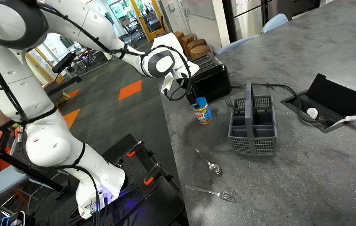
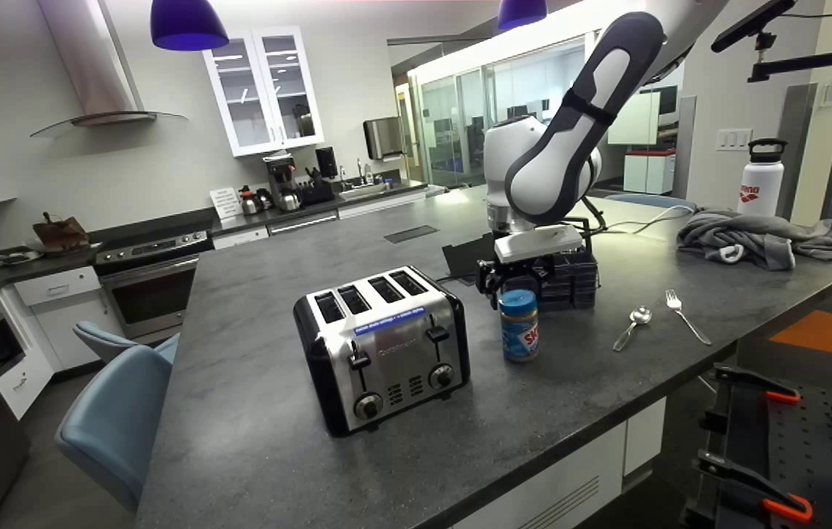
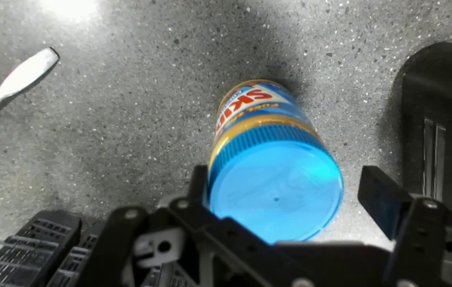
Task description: Remove the lid from the jar and put it on the table
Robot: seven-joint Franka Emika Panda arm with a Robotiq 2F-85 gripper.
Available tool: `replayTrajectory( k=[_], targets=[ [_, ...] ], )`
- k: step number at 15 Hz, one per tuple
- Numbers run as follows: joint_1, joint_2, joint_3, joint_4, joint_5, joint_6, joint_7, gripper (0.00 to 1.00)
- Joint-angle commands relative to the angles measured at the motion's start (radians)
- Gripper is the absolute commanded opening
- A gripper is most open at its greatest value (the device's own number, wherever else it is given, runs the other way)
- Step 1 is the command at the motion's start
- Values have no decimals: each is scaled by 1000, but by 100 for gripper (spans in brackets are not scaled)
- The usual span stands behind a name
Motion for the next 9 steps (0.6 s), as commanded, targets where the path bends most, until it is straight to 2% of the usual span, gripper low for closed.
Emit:
replayTrajectory(
  k=[1, 3, 9],
  targets=[
    [31, 18, -27, 19, -48, -2, 69, 66],
    [36, 17, -31, 17, -64, -3, 86, 55],
    [41, -24, -29, -3, -71, -18, 91, 55]
  ],
)
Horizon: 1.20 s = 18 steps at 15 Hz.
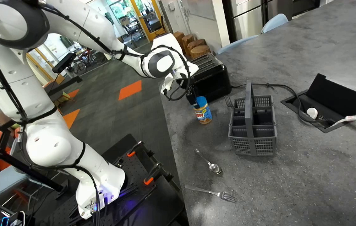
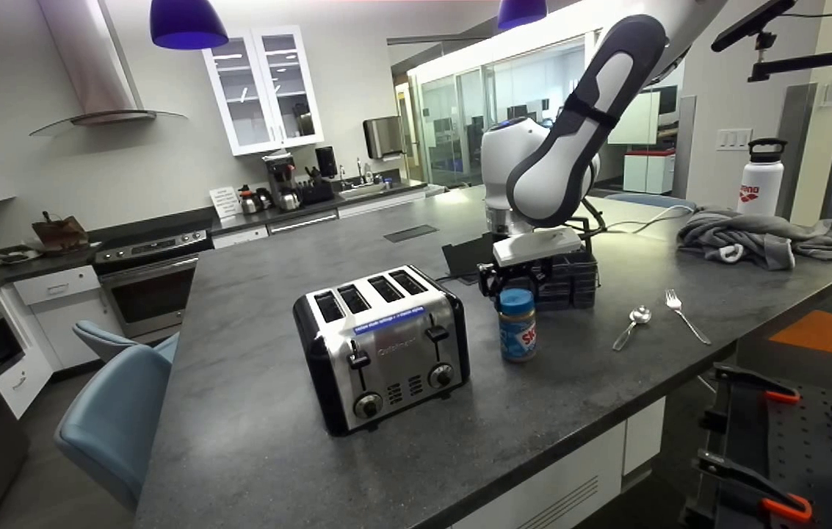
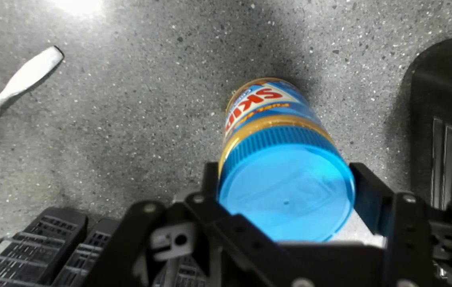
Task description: Remove the lid from the jar and put it on the table
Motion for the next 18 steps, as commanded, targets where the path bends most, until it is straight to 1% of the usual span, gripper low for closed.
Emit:
replayTrajectory(
  k=[1, 9, 11, 14, 15, 16, 18],
  targets=[
    [17, -41, -9, -10, -15, -20, 28, 55],
    [15, -134, 5, -36, -24, -44, 22, 55],
    [16, -187, 6, -62, -53, -69, 37, 55],
    [-1, -301, 17, -129, -133, -110, 61, 55],
    [-14, -340, 26, -152, -147, -126, 63, 55],
    [-31, -384, 31, -181, -176, -139, 92, 55],
    [-72, -461, 46, -232, -188, -172, 117, 55]
  ],
)
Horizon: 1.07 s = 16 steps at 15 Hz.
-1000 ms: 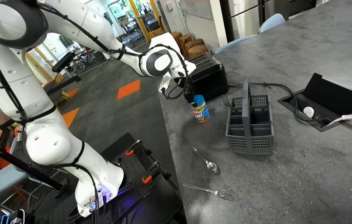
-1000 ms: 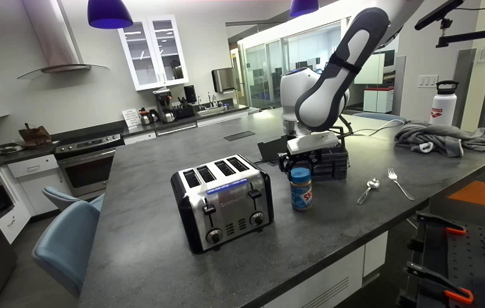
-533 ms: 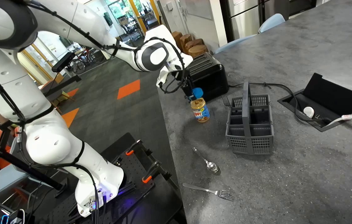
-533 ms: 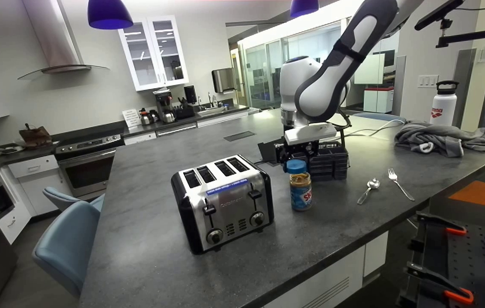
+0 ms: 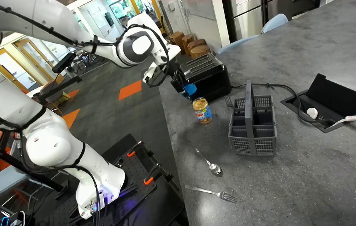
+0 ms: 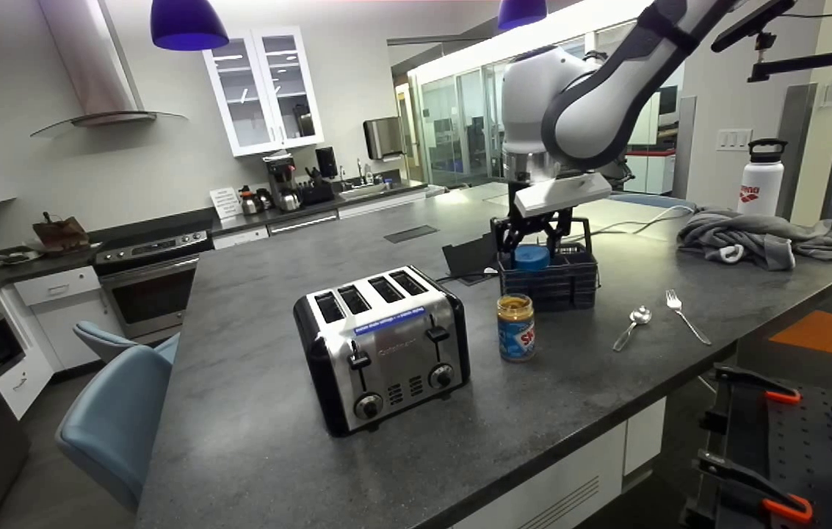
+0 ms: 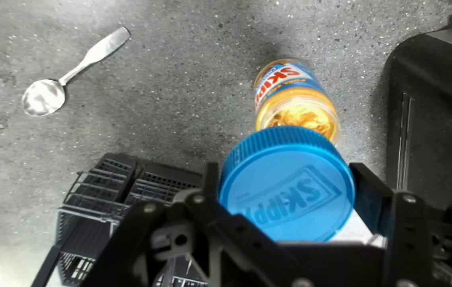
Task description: Remove the lid from the jar and put it on the table
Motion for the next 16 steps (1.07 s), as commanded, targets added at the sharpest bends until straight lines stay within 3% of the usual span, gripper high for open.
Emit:
replayTrajectory(
  k=[1, 7, 11, 12, 16],
  targets=[
    [-86, -181, 40, -127, -26, -67, 54, 55],
    [-206, -290, 56, -273, 19, -116, 9, 55],
    [-249, -290, 73, -398, -5, -4, 19, 55],
    [-249, -213, 76, -331, 16, 7, 1, 55],
    [-272, -127, 89, -350, -27, 180, 2, 55]
  ],
)
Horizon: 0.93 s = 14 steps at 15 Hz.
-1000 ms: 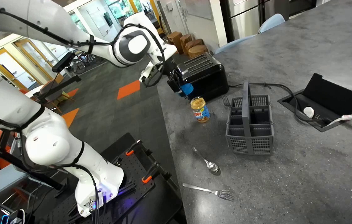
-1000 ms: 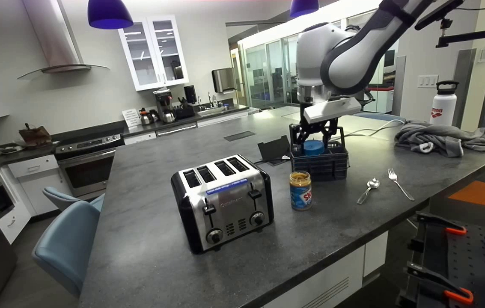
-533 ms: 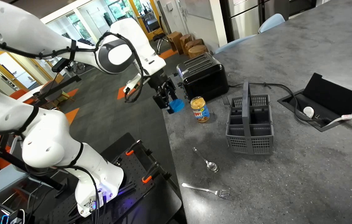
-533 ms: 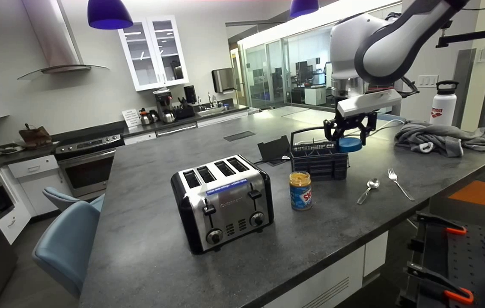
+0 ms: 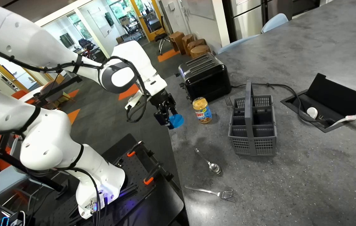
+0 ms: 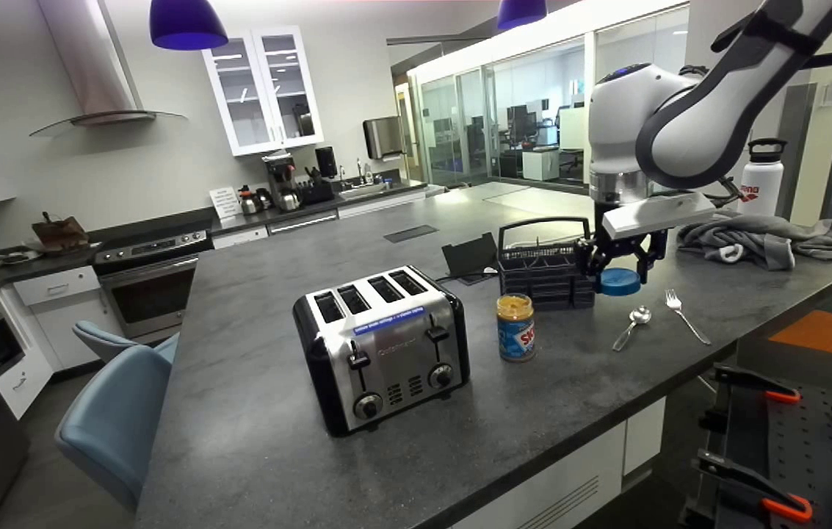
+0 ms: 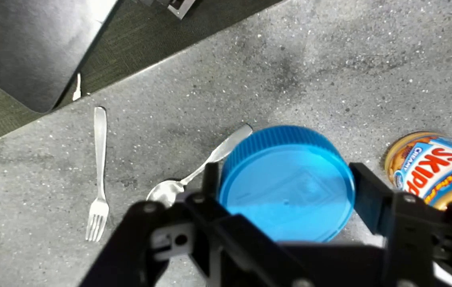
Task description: Remove the lid from the jar and put it on the table
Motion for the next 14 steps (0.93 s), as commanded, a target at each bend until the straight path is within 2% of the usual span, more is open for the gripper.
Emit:
replayTrajectory(
  k=[1, 5, 6, 10, 11, 14],
  targets=[
    [-41, 109, 24, 0, -24, 169, -14, 55],
    [-43, 219, 14, 1, -54, 286, 3, 55],
    [-22, 176, 9, 1, -17, 236, -8, 80],
    [-11, 223, -7, 8, -29, 256, -7, 80],
    [-11, 223, -7, 9, -29, 256, -7, 55],
    [0, 256, -2, 9, -85, 292, 3, 55]
  ],
)
